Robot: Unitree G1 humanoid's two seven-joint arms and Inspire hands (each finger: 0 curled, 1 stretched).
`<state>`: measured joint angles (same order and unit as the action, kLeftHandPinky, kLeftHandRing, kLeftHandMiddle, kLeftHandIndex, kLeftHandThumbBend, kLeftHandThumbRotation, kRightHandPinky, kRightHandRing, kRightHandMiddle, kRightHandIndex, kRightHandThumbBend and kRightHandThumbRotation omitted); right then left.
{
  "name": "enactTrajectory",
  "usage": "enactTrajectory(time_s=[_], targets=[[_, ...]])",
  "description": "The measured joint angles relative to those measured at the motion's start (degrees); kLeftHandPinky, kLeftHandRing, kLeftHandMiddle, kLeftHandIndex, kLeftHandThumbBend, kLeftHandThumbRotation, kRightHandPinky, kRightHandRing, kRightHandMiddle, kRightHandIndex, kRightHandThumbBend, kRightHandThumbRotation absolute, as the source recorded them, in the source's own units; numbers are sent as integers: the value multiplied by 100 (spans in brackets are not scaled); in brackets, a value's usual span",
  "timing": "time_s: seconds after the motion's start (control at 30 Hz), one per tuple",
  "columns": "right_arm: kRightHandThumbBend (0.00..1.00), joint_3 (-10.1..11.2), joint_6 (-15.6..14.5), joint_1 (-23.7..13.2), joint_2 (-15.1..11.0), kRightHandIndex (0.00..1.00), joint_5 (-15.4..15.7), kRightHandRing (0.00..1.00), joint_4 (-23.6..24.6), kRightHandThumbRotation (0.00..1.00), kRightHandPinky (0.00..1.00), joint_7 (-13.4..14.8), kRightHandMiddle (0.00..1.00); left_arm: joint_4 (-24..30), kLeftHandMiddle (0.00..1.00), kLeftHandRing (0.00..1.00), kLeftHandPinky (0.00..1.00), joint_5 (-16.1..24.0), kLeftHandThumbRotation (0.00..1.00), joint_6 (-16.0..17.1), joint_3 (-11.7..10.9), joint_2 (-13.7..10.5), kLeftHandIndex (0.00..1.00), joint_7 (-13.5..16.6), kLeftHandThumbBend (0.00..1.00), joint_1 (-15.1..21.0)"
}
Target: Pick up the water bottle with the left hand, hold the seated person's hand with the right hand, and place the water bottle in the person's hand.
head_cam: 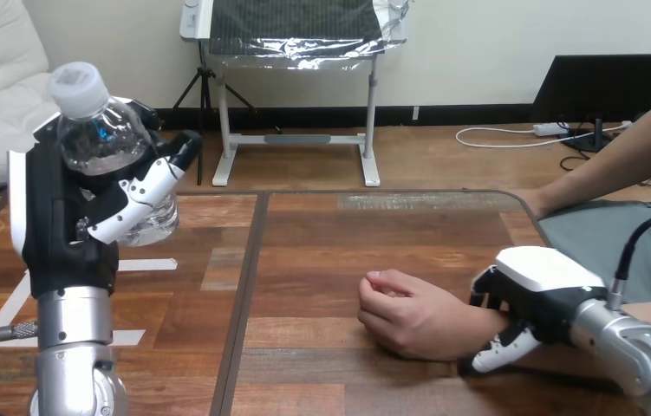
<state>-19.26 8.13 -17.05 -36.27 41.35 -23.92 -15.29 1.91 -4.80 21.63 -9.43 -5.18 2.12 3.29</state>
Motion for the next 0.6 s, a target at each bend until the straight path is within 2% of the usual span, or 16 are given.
enactTrajectory(time_s=[0.27, 0.4, 0.6], targets=[[91, -36, 114, -40, 98, 47, -72, 21, -31, 4, 14, 74, 31, 0, 33, 28, 23, -67, 0, 0, -5, 22, 41, -37, 56, 0], [93, -40, 146, -60, 103, 43, -85, 17, -53, 1, 10, 87, 27, 0, 33, 28, 23, -127, 0, 0, -12, 38, 41, -47, 56, 0], [92, -63, 158, -114, 110, 41, -88, 16, -97, 0, 9, 68, 26, 0, 33, 28, 23, -152, 0, 0, -29, 64, 41, -45, 56, 0]])
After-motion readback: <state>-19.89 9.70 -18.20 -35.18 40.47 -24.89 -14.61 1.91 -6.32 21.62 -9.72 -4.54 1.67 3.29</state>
